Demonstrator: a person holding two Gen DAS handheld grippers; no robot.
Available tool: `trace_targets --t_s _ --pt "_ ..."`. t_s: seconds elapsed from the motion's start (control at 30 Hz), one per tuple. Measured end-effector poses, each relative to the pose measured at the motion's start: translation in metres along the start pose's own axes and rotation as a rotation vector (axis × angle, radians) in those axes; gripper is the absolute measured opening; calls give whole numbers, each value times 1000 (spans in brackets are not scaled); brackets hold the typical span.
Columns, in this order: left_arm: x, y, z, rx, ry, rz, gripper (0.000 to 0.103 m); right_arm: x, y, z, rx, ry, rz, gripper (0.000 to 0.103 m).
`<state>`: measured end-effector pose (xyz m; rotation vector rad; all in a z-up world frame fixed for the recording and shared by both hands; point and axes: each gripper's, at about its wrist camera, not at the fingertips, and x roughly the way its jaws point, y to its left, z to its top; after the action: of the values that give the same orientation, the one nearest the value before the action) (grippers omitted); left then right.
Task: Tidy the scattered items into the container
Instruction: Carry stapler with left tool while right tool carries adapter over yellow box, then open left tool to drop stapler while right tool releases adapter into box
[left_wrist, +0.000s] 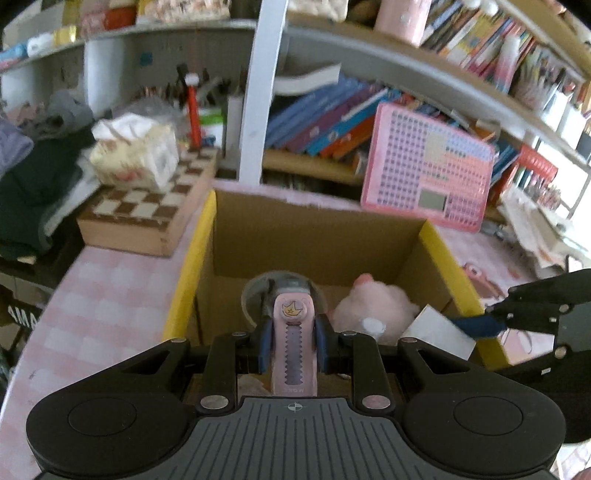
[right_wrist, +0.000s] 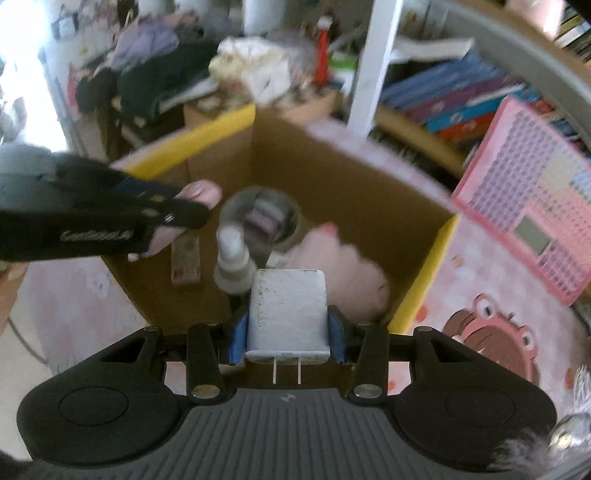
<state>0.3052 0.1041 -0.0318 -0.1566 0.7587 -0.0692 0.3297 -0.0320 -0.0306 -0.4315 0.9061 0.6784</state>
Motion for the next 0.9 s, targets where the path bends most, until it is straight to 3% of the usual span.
trace_targets --t_s 0.2,0.43,0.6,0.7,0.77,0.9 --pt "23 -4 -2 22 97 -3 23 16 -11 12 18 68 74 41" --pt "33 2 -8 -13 145 5 23 16 -11 13 -7 63 98 42" --pt "28 1 -7 -7 128 -11 25 16 -13 11 14 44 88 43" --pt "20 -2 -6 17 103 -4 29 13 -15 9 54 33 76 46" --pt "12 -2 -5 23 81 -7 40 7 -17 7 83 17 71 47" --pt "-8 -4 -7 24 33 -15 44 -9 -16 4 110 -23 48 47"
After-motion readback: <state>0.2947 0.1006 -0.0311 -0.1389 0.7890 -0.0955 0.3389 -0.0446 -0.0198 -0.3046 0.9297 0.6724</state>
